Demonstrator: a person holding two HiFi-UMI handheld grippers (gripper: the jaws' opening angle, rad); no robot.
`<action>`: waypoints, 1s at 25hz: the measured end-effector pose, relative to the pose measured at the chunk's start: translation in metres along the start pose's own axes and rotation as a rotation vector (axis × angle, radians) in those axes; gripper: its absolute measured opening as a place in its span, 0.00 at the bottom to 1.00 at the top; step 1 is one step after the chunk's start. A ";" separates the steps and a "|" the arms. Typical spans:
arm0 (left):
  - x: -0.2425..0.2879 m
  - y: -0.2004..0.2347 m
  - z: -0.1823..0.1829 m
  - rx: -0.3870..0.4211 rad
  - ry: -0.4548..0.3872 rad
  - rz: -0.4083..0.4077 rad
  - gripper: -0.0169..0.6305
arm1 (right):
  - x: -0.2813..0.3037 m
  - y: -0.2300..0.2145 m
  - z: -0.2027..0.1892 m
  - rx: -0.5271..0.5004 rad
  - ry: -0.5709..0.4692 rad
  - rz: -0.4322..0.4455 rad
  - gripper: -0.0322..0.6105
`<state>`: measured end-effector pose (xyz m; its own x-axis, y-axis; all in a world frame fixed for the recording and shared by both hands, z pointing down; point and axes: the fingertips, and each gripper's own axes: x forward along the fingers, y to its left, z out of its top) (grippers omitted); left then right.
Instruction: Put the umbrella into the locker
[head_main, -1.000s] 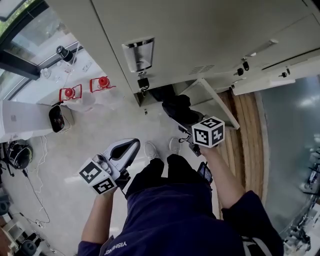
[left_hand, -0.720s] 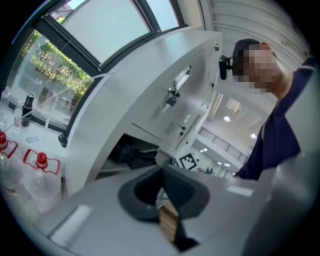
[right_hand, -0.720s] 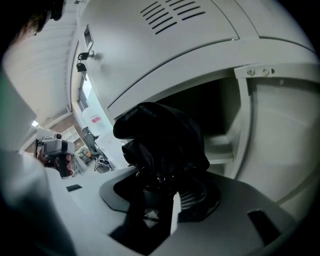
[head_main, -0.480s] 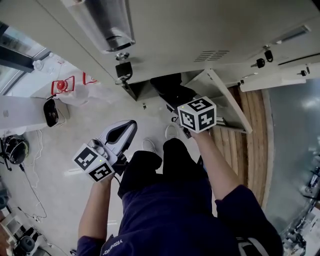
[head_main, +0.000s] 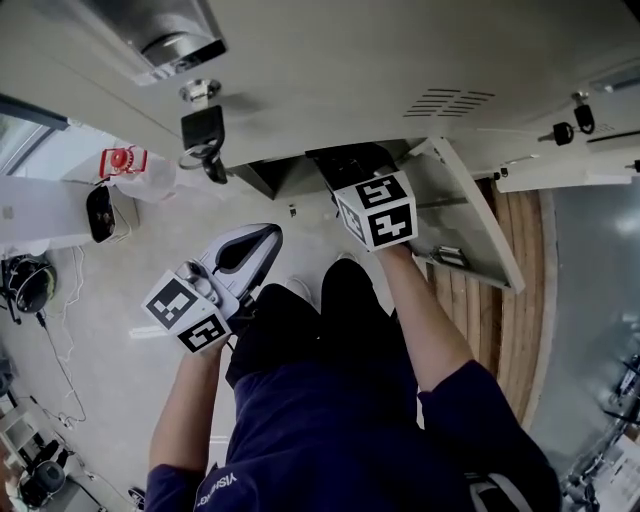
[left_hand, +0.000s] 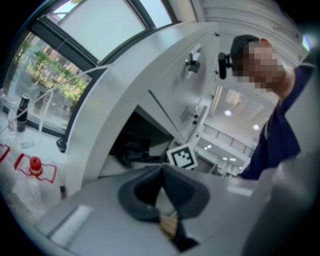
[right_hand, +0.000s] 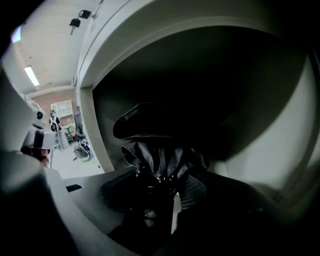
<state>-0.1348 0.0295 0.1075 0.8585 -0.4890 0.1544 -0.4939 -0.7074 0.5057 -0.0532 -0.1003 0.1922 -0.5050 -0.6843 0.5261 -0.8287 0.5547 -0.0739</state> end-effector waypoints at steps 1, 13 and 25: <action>0.002 0.002 -0.001 0.006 0.002 0.000 0.03 | 0.005 -0.002 0.000 -0.018 0.001 -0.018 0.36; 0.023 0.021 0.004 0.082 0.009 0.004 0.03 | 0.047 -0.016 0.008 -0.197 -0.015 -0.126 0.36; 0.016 0.027 0.000 0.098 0.016 0.058 0.03 | 0.074 -0.022 0.000 -0.248 -0.028 -0.196 0.37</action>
<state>-0.1346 0.0023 0.1234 0.8299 -0.5229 0.1945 -0.5531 -0.7252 0.4100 -0.0724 -0.1632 0.2328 -0.3507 -0.8004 0.4862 -0.8285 0.5072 0.2374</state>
